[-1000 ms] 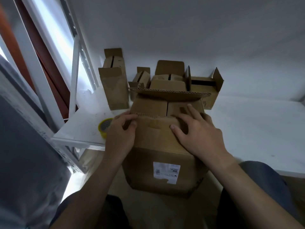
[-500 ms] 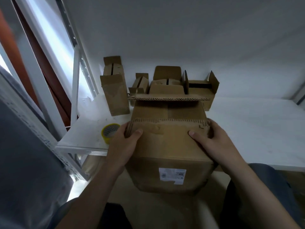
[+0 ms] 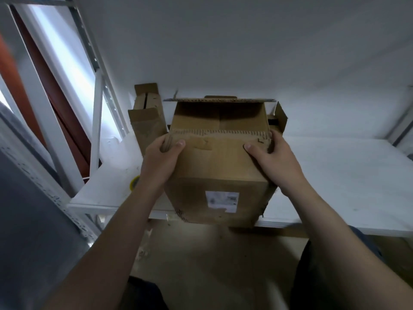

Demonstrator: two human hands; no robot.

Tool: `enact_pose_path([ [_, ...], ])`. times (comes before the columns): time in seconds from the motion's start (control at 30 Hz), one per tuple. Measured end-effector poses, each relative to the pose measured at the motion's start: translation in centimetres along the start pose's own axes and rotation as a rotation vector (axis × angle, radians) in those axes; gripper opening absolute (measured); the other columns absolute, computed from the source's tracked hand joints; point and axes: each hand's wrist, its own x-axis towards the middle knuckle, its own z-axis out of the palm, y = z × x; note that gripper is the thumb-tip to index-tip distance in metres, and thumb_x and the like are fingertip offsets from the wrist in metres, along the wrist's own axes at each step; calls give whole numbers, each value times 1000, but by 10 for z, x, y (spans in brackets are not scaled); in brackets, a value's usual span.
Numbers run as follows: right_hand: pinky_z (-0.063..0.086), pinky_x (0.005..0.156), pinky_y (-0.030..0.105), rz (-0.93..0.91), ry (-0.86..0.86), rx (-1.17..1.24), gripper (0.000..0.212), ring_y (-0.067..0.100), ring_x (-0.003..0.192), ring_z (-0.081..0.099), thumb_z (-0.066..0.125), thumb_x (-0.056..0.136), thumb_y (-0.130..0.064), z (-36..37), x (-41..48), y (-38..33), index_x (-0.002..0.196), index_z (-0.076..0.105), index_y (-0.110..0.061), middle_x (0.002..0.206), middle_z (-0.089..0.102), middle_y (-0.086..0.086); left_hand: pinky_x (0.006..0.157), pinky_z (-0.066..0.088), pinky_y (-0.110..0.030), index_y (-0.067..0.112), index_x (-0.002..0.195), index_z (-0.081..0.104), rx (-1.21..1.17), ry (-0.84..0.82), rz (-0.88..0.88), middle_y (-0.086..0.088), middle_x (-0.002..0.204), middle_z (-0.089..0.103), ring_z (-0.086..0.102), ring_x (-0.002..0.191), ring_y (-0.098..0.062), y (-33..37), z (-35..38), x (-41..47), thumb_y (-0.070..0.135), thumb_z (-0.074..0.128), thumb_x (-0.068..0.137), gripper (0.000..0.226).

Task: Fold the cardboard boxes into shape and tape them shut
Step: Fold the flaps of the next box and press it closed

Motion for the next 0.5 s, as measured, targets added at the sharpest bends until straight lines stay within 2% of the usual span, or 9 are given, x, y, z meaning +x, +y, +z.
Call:
enact_pose_path([
  [0.1,54,96,46,-23,-35,17,67,13,112,62,67,84,-62,-16,-17,-13,142,44,-38,121,60,-22,100,48,-45,31,140,56,-7,-10,10,6,133,60,55,119,-19,15,-21,-23,49,60,96,48],
  [0.2,55,94,41,-27,-99,77,59,8,107,63,69,86,-54,-28,-47,-21,139,46,-38,113,59,-27,105,48,-50,31,141,57,-21,5,-25,2,133,62,57,120,-23,26,-42,-56,49,61,95,49],
  [0.3,54,96,43,-15,-153,88,63,13,108,64,69,87,-52,-38,-78,-29,143,45,-35,121,63,-16,105,48,-53,28,138,59,-22,-14,-69,1,130,64,60,117,-25,32,-60,-90,49,63,94,49],
  [0.37,55,93,41,-14,-174,73,67,11,106,64,69,87,-54,-47,-95,-33,146,43,-34,120,62,-17,103,50,-53,27,137,60,-18,-40,-93,1,126,66,62,114,-26,34,-70,-109,50,62,94,49],
  [0.43,55,83,32,-26,-198,73,58,5,99,64,68,87,-54,-58,-111,-38,138,46,-39,111,62,-24,98,52,-48,27,132,63,-33,-59,-100,3,118,68,64,109,-24,36,-80,-124,50,63,94,45],
  [0.5,56,84,33,-23,-234,72,50,7,98,66,68,87,-53,-64,-120,-40,131,50,-38,112,65,-20,91,55,-43,26,128,65,-52,-79,-107,3,111,70,67,103,-22,38,-86,-134,47,65,93,41],
])
